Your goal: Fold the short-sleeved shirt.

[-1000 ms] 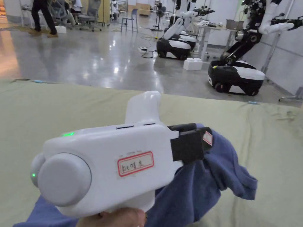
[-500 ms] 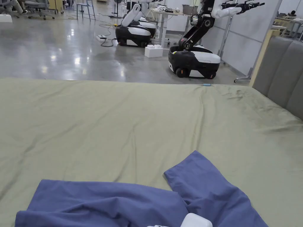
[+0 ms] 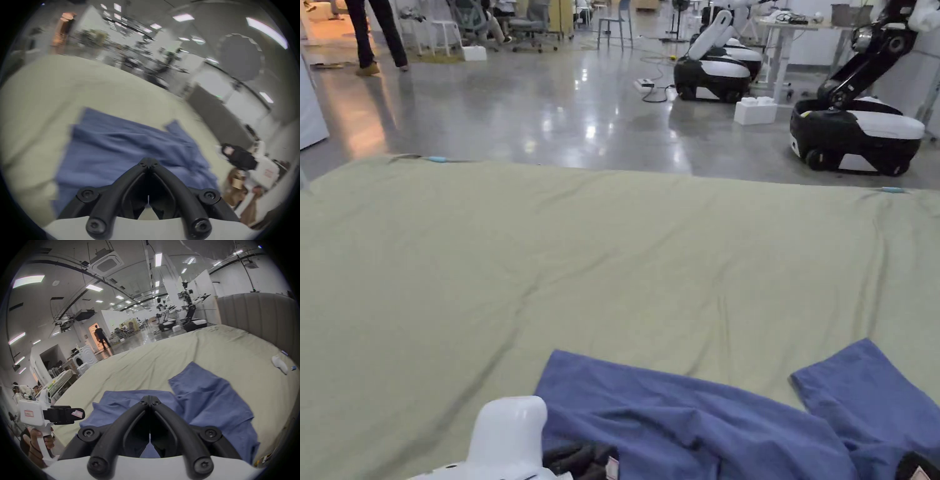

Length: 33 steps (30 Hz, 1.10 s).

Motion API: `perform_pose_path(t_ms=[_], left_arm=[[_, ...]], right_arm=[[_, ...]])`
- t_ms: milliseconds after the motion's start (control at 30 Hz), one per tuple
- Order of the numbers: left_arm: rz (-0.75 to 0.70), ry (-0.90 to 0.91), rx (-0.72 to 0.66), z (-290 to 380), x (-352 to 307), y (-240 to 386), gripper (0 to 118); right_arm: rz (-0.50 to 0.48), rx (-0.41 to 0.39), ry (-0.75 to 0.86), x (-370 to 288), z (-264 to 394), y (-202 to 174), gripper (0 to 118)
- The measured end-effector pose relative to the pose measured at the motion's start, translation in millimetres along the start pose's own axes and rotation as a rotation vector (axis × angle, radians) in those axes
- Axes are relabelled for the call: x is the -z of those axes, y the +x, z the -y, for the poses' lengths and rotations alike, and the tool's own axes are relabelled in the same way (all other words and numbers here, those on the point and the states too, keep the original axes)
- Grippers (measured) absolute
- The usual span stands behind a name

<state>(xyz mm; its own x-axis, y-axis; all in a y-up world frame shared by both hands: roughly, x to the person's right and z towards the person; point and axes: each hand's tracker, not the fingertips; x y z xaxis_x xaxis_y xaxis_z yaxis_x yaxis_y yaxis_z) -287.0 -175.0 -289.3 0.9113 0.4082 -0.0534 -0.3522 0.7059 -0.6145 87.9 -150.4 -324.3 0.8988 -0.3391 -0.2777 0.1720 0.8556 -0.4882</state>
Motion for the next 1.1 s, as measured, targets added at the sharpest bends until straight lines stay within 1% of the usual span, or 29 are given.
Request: perform_pose_path(t_ms=[67, 100, 133, 167, 233, 267, 300, 333, 367, 400, 467, 567, 667, 700, 733, 767, 800, 833, 867, 900, 933, 967, 1000, 1033, 1067, 1100], left_arm=[[-0.085, -0.032, 0.031, -4.9, -0.9, -20.2, 0], [-0.113, -0.012, 0.029, -11.3, 2.5, -30.1, 0], [-0.12, -0.006, 0.015, -18.9, 6.6, -36.6, 0], [-0.091, -0.011, -0.014, -28.4, 14.4, -42.5, 0], [-0.073, 0.034, -0.05, -54.8, 30.9, -58.1, 0], [-0.066, 0.043, -0.048, -70.3, 45.6, -63.0, 10], [-0.054, 0.05, -0.046, -84.1, 61.5, -67.9, 35], [-0.045, 0.052, -0.049, -95.4, 77.7, -71.8, 80], [-0.047, 0.047, -0.047, -108.8, 96.8, -76.1, 105], [-0.046, 0.016, -0.048, -118.3, 120.6, -80.3, 109], [-0.037, -0.067, -0.034, -129.6, 155.9, -84.1, 109], [-0.106, -0.22, 0.027, -132.5, 207.9, -85.1, 108], [-0.179, -0.355, 0.162, -110.5, 236.7, -72.8, 106], [-0.239, -0.273, 0.249, -104.7, 227.4, -62.4, 106], [-0.247, -0.233, 0.273, -102.2, 220.8, -55.4, 101], [-0.222, -0.216, 0.258, -96.1, 206.8, -46.3, 89], [-0.227, -0.218, 0.251, -93.5, 195.7, -42.9, 74], [-0.22, -0.221, 0.244, -91.3, 187.7, -42.8, 48], [-0.21, -0.222, 0.235, -86.3, 180.7, -44.7, 31], [-0.185, -0.233, 0.229, -82.0, 174.1, -46.2, 21], [-0.085, -0.285, 0.163, -78.1, 170.9, -50.5, 11], [-0.003, -0.331, 0.086, -71.1, 165.5, -53.5, 11], [0.016, -0.341, 0.059, -63.9, 158.6, -51.4, 11], [-0.016, -0.307, 0.119, -58.1, 151.6, -43.2, 11], [-0.041, -0.284, 0.213, -53.6, 149.5, -38.4, 11], [-0.084, -0.282, 0.278, -49.1, 154.6, -37.3, 10]], right_arm=[[-0.034, 0.003, -0.027, 9.6, 2.1, -6.9, 2], [-0.044, -0.005, -0.045, 14.1, 2.7, -9.2, 2], [-0.046, -0.013, -0.057, 17.4, 3.2, -10.2, 2], [-0.041, -0.029, -0.071, 20.6, 3.5, -12.2, 2], [-0.023, -0.057, -0.088, 24.9, 3.6, -13.3, 2], [-0.01, -0.064, -0.094, 25.9, 3.5, -12.6, 2], [0.001, -0.065, -0.098, 27.3, 3.0, -10.5, 2], [0.012, -0.06, -0.101, 28.4, 2.4, -7.5, 2], [0.031, -0.049, -0.103, 29.4, 1.7, -3.4, 2], [0.051, -0.037, -0.102, 29.1, 1.4, 0.7, 2], [0.093, -0.014, -0.103, 29.0, 0.2, 9.4, 2], [0.148, -0.005, -0.11, 24.8, -1.9, 21.0, 2], [0.204, -0.018, -0.109, 19.7, -6.6, 28.2, 2], [0.218, -0.016, -0.11, 18.5, -9.4, 32.2, 2], [0.239, -0.009, -0.12, 18.8, -12.7, 36.8, 2], [0.273, -0.003, -0.141, 19.9, -17.1, 43.9, 2], [0.291, -0.008, -0.152, 20.6, -22.0, 50.3, 2], [0.325, -0.007, -0.147, 21.6, -26.7, 58.5, 2], [0.362, -0.001, -0.138, 23.5, -32.6, 68.6, 2], [0.39, 0.011, -0.133, 26.1, -39.6, 81.6, 3], [0.383, 0.018, -0.134, 28.5, -44.5, 92.9, 4], [0.385, 0.033, -0.137, 32.1, -51.4, 106.4, 18], [0.399, 0.066, -0.145, 37.4, -57.7, 119.7, 56], [0.4, 0.085, -0.173, 42.9, -62.5, 130.1, 85], [0.368, 0.101, -0.216, 49.3, -66.2, 144.9, 100], [0.357, 0.122, -0.235, 57.4, -69.9, 156.3, 101]])
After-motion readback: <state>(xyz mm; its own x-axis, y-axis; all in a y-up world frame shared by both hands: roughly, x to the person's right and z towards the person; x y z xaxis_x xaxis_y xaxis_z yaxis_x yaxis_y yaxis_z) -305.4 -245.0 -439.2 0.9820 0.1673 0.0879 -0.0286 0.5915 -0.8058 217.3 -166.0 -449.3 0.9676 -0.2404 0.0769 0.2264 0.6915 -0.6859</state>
